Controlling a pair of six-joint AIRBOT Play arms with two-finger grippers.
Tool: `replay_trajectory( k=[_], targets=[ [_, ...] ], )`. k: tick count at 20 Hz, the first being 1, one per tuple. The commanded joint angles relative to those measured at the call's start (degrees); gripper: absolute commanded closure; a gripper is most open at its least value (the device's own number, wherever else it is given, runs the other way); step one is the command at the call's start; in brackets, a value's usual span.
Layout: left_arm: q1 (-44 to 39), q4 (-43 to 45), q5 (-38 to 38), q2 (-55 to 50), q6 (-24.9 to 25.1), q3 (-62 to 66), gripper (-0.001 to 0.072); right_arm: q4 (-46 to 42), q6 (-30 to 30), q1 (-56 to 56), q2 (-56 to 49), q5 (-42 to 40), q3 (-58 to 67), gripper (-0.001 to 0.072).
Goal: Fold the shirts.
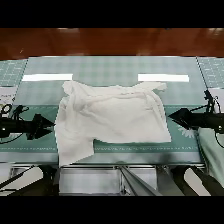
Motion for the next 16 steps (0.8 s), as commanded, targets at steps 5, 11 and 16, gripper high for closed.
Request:
replay_trajectory(
  k=[5, 11, 16],
  targets=[
    [-10.40, -0.72, 4.37, -1.51, 2.84, -0.39, 0.0207, 6.78, -1.97, -2.03, 0.63, 1.64, 0.63, 0.0306],
    [-14.51, -0.79, 4.07, -1.46, 3.17, 1.29, 0.0693, -7.67, 3.43, -15.76, 0.63, 6.32, 3.80, 0.0306],
    [-14.53, -0.79, 5.05, -1.44, 3.17, 1.27, 0.0693, -23.45, 10.62, -8.81, 0.28, 12.57, -1.84, 0.0306]
  ],
)
